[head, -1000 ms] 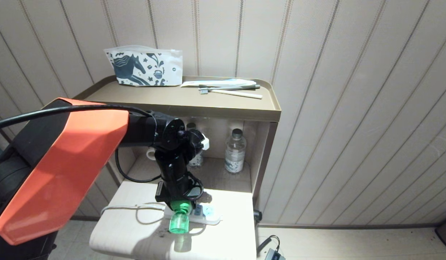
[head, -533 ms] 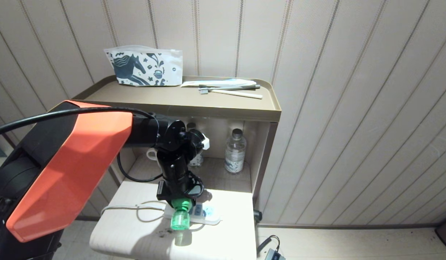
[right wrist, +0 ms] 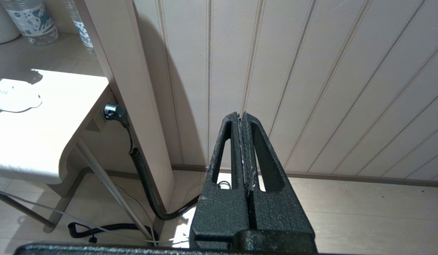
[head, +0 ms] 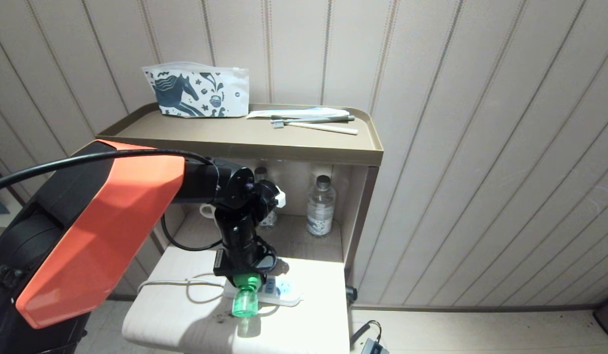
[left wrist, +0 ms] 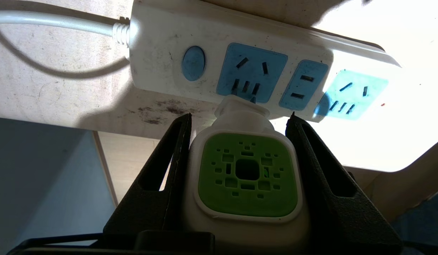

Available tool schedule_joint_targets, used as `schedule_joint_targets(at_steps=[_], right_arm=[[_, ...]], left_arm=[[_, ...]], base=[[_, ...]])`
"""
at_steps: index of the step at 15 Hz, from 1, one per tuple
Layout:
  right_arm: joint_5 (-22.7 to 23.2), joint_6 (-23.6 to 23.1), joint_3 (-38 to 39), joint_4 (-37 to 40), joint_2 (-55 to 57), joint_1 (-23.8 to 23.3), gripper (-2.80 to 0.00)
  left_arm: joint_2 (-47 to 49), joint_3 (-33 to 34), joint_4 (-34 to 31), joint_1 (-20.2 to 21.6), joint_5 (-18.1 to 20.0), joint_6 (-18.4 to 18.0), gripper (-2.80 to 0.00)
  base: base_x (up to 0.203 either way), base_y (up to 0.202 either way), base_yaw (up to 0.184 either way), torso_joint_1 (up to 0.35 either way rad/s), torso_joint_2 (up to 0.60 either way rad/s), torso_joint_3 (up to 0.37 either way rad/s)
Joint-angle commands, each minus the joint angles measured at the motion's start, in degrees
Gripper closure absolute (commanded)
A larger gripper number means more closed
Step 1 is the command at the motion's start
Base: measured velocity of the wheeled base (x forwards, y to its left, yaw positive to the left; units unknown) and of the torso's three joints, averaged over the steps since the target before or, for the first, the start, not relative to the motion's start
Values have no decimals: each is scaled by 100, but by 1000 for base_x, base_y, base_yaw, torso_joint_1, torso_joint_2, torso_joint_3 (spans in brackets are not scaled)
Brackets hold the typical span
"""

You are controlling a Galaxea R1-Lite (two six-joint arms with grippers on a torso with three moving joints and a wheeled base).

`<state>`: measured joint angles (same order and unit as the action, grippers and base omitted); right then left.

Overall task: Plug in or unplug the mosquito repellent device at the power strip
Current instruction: Insert the plug into the socket

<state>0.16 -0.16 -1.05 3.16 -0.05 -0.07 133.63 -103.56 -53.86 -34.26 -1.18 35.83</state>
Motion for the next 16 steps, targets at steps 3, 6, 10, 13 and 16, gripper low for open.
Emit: schedule_joint_targets(at_steps=[3, 6, 10, 13, 16], right_arm=[[2, -2, -1, 1, 5, 3, 0], [2, -2, -1, 1, 5, 2, 0], [2, -2, -1, 1, 5, -1, 0], [2, -2, -1, 1, 5, 5, 0], [2, -2, -1, 1, 5, 7, 0]], left_arm=[[43, 16, -34, -2, 13, 32, 0], [71, -150, -19, -9, 4, 91, 0], [137, -285, 7, -27, 39, 121, 0], [137, -343, -2, -47, 30, 179, 0], [172, -367, -10, -47, 5, 178, 0]], base=[[0, 0, 0, 0, 0, 0], [0, 0, 0, 0, 0, 0], [0, 0, 0, 0, 0, 0], [0, 0, 0, 0, 0, 0], [0, 0, 0, 0, 0, 0]])
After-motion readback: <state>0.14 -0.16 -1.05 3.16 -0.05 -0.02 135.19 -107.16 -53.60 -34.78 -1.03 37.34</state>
